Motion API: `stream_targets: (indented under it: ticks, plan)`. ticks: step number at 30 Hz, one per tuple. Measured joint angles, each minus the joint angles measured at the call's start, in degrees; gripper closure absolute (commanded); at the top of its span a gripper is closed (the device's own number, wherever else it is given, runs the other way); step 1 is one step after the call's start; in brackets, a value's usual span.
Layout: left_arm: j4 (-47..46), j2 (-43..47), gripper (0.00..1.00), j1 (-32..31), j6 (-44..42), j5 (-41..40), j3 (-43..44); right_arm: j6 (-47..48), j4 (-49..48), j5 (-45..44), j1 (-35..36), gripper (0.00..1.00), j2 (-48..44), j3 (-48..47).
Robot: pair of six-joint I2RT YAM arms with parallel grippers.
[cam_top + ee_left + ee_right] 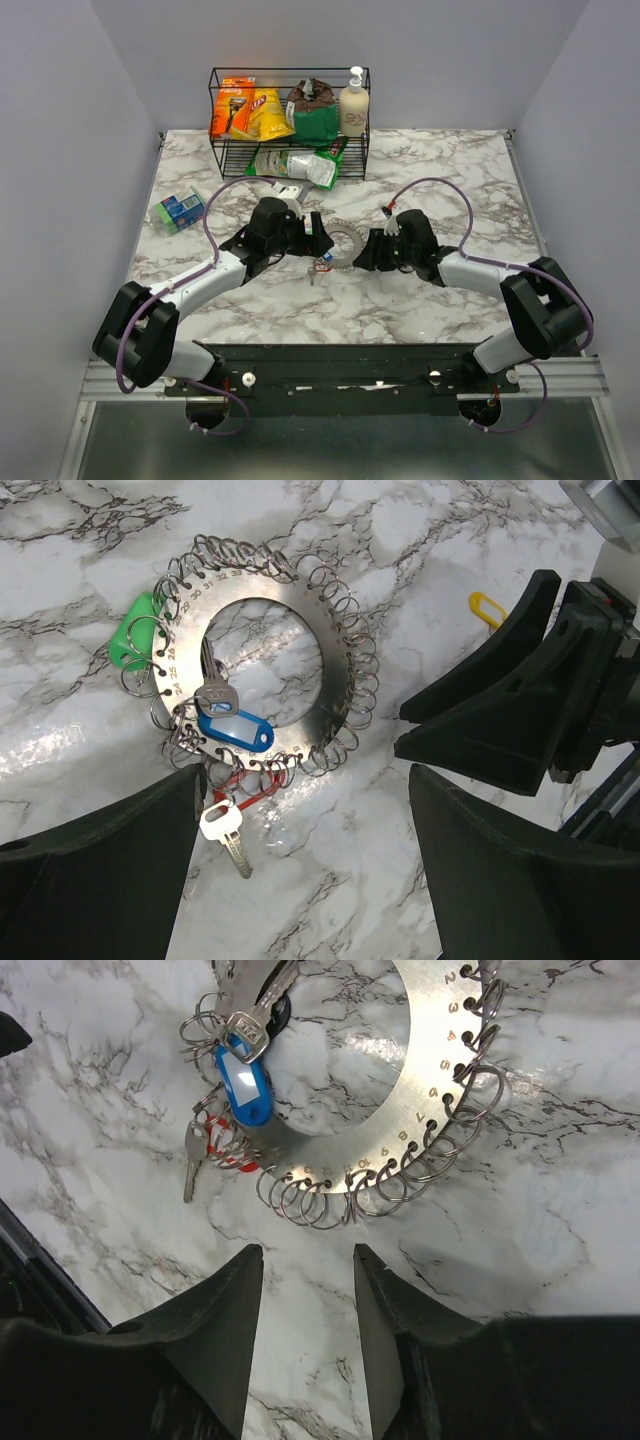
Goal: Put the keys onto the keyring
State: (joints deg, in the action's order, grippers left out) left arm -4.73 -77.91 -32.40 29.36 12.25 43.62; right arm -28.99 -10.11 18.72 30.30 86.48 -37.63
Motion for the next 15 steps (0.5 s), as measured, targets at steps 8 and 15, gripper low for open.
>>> stream_targets:
  ticks: [8, 15]
  plan:
    - [0.1, 0.0, 0.08, 0.0, 0.0, 0.0, 0.0, -0.9, -1.7, -0.9, 0.0, 0.60, 1.2, 0.1]
    - [0.1, 0.0, 0.08, 0.0, 0.1, 0.0, 0.0, -1.1, -2.3, -1.5, 0.3, 0.61, 4.2, 0.1]
